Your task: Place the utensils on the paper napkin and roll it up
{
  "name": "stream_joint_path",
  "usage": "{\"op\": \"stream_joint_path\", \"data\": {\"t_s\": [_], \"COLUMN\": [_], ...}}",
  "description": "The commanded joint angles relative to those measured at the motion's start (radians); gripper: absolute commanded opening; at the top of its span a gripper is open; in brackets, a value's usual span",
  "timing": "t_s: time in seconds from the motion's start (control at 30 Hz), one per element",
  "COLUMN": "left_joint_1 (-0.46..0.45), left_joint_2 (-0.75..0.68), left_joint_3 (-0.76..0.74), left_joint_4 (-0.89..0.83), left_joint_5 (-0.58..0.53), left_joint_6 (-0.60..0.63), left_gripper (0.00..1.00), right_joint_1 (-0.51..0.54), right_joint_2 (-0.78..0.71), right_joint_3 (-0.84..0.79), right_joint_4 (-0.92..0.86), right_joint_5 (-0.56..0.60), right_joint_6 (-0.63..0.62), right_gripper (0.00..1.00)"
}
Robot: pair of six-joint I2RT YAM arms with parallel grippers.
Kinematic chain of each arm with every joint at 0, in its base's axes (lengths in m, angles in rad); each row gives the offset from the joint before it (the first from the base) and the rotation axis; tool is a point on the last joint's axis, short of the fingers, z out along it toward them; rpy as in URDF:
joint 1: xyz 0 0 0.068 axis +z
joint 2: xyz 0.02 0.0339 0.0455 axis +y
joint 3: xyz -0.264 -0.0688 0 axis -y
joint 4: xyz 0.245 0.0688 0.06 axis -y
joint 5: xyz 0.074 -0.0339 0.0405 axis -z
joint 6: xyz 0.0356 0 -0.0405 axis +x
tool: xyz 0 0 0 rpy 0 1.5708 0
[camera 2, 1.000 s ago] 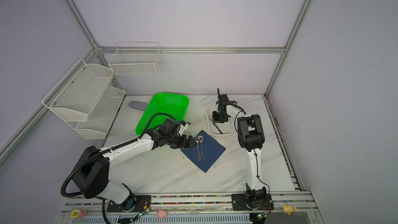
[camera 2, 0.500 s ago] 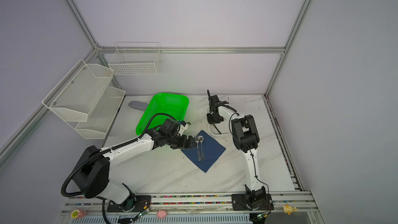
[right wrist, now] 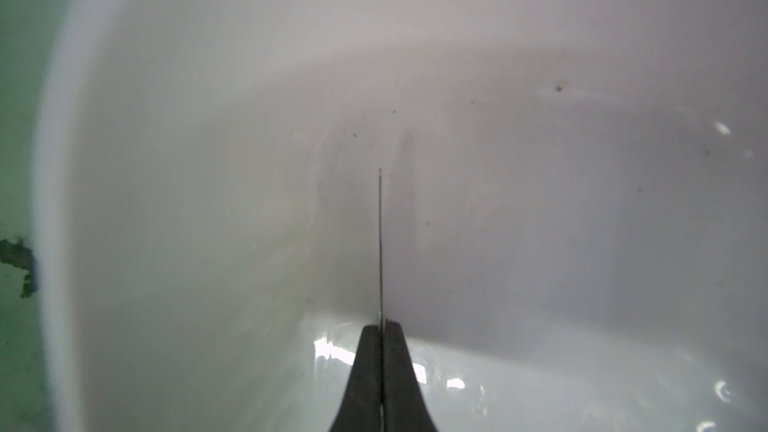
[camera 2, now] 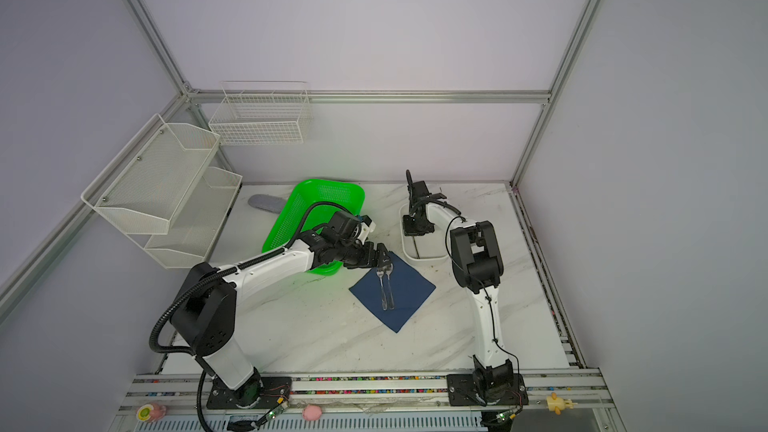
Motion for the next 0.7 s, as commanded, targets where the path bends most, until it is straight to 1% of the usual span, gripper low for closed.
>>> {"op": "stream_joint_path", "data": {"t_s": [0.0, 0.13, 0.4, 0.6, 0.67], "left_joint_1": [-0.008, -0.008, -0.008, -0.008, -0.008], "left_joint_2": [-0.005, -0.029, -0.147, -0.244, -0.278], "left_joint_3": [0.085, 0.069, -0.026, -0.111, -0.140], "left_joint_4": [0.010, 0.010, 0.065, 0.127, 0.138], "left_joint_5": [0.008, -0.007, -0.055, -0.054, -0.054], "left_joint_6": [-0.009, -0.010, -0.037, -0.073, -0.082], "left_gripper": [0.92, 0.92, 0.92, 0.92, 0.92], "right_joint_1": [-0.028, -0.045, -0.089, -0.118, -0.122], "right_joint_2": [0.015, -0.057, -0.332, -0.499, -0.547], "right_joint_3": [-0.055, -0.056, -0.128, -0.212, -0.248], "right_joint_4": [-0.039, -0.006, 0.082, 0.138, 0.153], "right_joint_5": [0.022, 0.030, -0.029, -0.193, -0.278], "right_joint_6": [0.007, 0.013, 0.017, 0.042, 0.047], "right_gripper": [0.00, 0.00, 0.00, 0.00, 0.00]}}
